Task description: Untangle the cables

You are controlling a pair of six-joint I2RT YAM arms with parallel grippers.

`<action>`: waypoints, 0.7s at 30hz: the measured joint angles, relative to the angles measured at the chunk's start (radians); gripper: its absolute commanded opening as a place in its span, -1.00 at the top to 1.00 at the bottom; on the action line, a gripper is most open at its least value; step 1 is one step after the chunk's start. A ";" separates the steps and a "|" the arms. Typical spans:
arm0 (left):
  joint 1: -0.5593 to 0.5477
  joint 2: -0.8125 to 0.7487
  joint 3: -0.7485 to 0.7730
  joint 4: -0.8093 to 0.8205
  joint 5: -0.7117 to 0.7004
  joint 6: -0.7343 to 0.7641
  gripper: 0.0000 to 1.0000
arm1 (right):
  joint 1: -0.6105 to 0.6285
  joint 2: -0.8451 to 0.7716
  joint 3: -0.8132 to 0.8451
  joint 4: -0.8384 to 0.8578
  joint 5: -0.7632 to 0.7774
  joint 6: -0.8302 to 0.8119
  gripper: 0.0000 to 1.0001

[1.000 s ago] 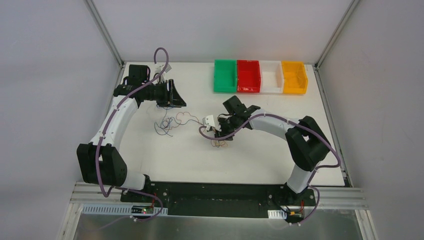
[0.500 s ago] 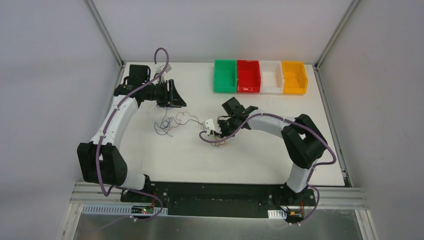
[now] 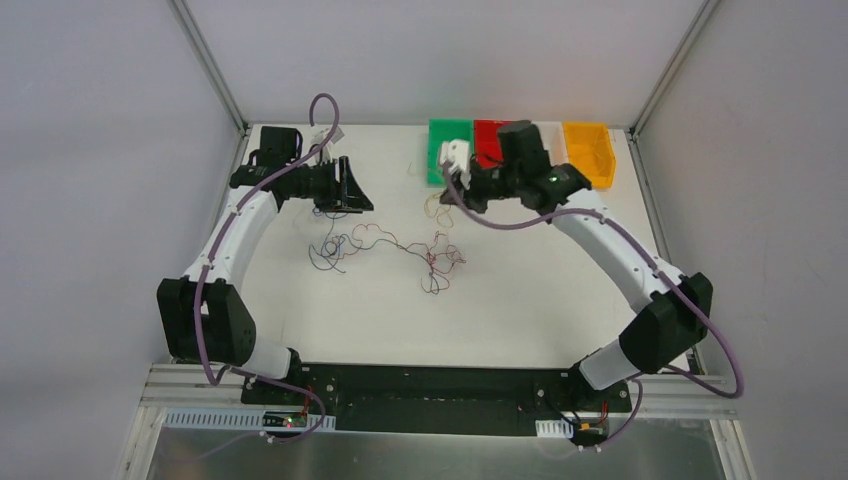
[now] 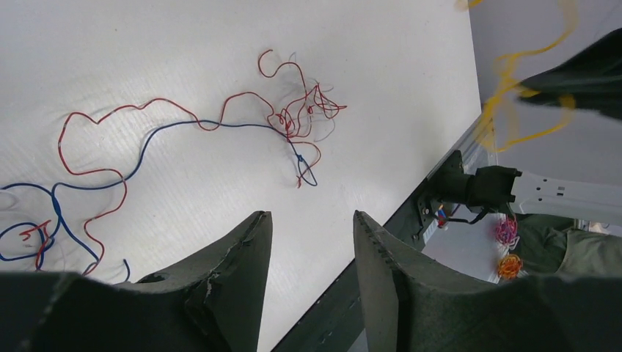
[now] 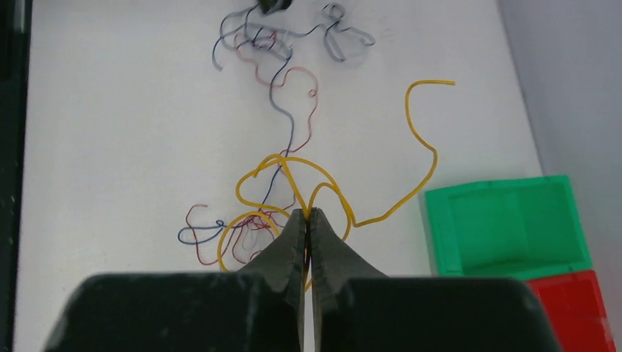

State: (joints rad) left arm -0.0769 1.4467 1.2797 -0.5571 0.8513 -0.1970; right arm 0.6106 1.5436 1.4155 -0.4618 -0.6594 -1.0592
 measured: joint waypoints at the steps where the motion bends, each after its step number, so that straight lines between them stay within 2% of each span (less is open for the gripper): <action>1: 0.000 0.006 0.006 0.000 -0.001 0.000 0.03 | -0.024 -0.014 0.031 -0.001 -0.013 0.040 1.00; 8: 0.000 0.039 0.051 0.001 -0.025 0.005 -0.33 | -0.312 0.013 0.262 0.006 -0.074 0.442 1.00; 12: 0.000 0.044 0.071 -0.001 -0.047 0.008 -0.37 | -0.517 0.155 0.380 0.001 -0.066 0.606 1.00; 16: 0.000 0.055 0.077 -0.001 -0.056 0.017 -0.38 | -0.701 0.328 0.480 -0.032 -0.029 0.639 1.00; 21: 0.000 0.073 0.077 -0.005 -0.072 0.030 -0.38 | -0.818 0.530 0.613 -0.083 0.036 0.562 1.00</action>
State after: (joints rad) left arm -0.0769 1.5196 1.3571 -0.5625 0.7792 -0.1673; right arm -0.2077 2.0735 2.0285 -0.5446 -0.6235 -0.4973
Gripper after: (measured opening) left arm 0.688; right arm 0.015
